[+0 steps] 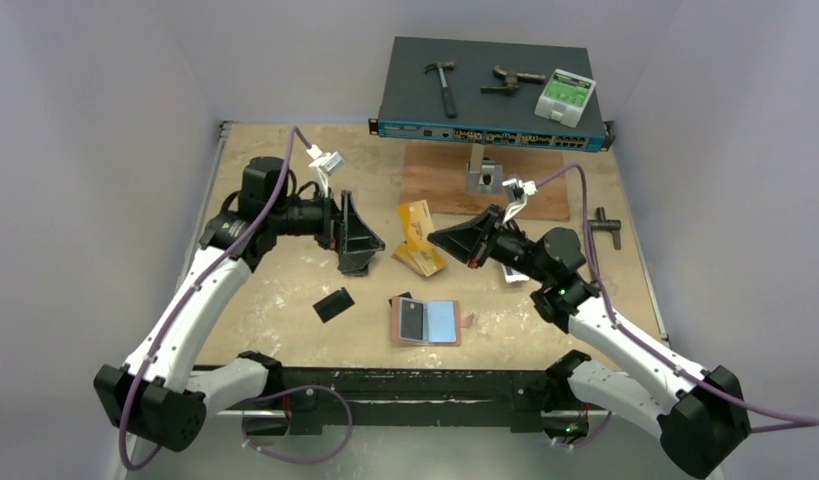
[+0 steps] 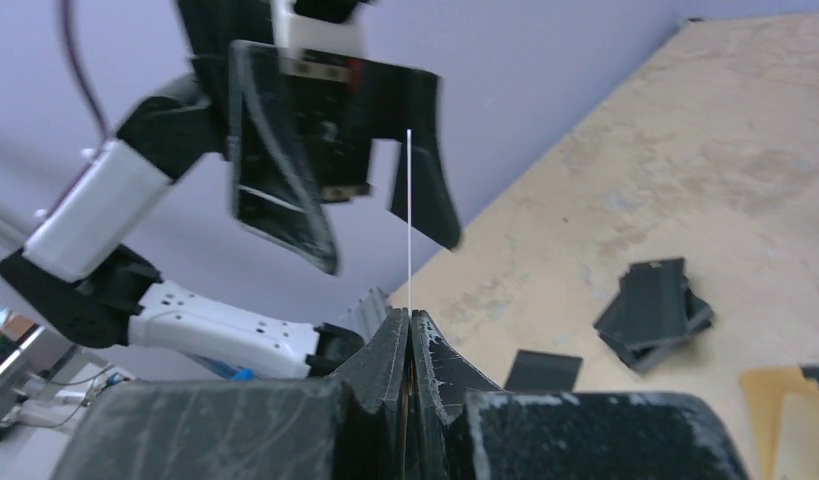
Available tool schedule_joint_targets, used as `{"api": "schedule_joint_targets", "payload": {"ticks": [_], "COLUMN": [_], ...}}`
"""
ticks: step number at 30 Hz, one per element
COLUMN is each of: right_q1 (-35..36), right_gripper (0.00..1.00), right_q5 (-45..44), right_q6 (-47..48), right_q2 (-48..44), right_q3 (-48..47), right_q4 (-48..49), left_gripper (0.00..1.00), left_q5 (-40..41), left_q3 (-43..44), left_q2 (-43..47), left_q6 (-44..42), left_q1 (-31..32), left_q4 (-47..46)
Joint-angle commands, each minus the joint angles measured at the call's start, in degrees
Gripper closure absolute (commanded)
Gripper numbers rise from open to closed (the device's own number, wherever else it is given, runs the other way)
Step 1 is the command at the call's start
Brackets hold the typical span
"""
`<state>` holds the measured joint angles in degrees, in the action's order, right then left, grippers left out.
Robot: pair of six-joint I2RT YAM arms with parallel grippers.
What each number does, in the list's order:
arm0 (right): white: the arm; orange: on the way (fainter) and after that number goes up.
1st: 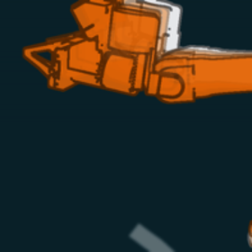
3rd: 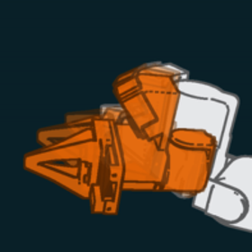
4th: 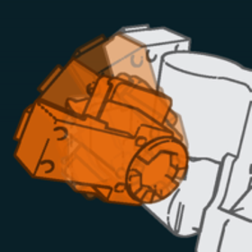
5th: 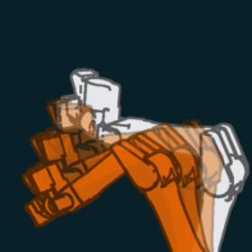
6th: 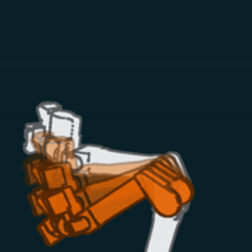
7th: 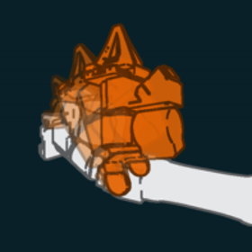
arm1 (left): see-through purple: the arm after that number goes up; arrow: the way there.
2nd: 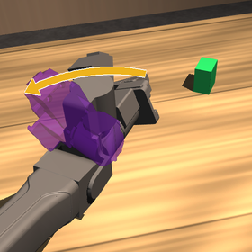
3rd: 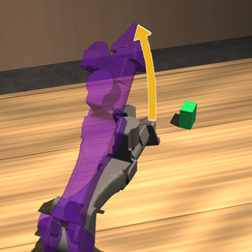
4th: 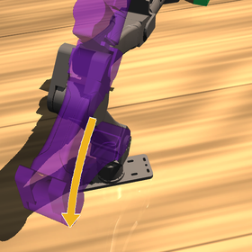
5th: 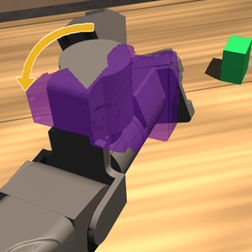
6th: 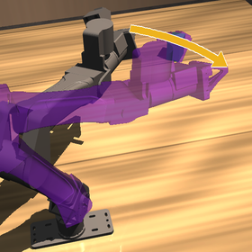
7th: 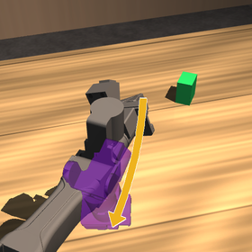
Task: Put the credit cards into the card holder
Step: Pick up the credit card from the center of the board.
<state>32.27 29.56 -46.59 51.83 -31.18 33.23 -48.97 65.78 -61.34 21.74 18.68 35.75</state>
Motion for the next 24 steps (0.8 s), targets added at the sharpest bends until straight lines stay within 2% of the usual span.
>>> {"api": "schedule_joint_targets", "payload": {"ticks": [1,6,12,18,24], "right_q1": [1.86,2.06,2.21,2.2,2.43], "right_gripper": [1.0,1.0,1.0,1.0,1.0], "right_q5": [-1.16,-0.53,0.83,0.93,0.63], "right_q6": [-2.92,-6.62,-11.5,-14.02,-15.82], "right_q2": [3.14,6.37,10.84,12.23,14.15], "right_q3": [-5.94,-7.09,-9.09,-9.45,-9.8], "right_q4": [8.94,15.11,22.59,26.02,28.37], "left_gripper": [0.14,0.24,0.24,0.19,0.29], "left_q5": [-7.22,-9.66,-14.73,-14.5,-14.13], "left_q3": [1.47,3.57,2.89,3.22,2.96], "left_q2": [-2.52,-3.02,-2.89,-3.01,-3.35], "left_q6": [15.44,22.17,29.2,29.66,30.34], "left_q1": [-0.96,-1.31,-1.41,-1.41,-1.41], "left_q4": [-14.75,-25.07,-38.02,-39.64,-40.25]}}
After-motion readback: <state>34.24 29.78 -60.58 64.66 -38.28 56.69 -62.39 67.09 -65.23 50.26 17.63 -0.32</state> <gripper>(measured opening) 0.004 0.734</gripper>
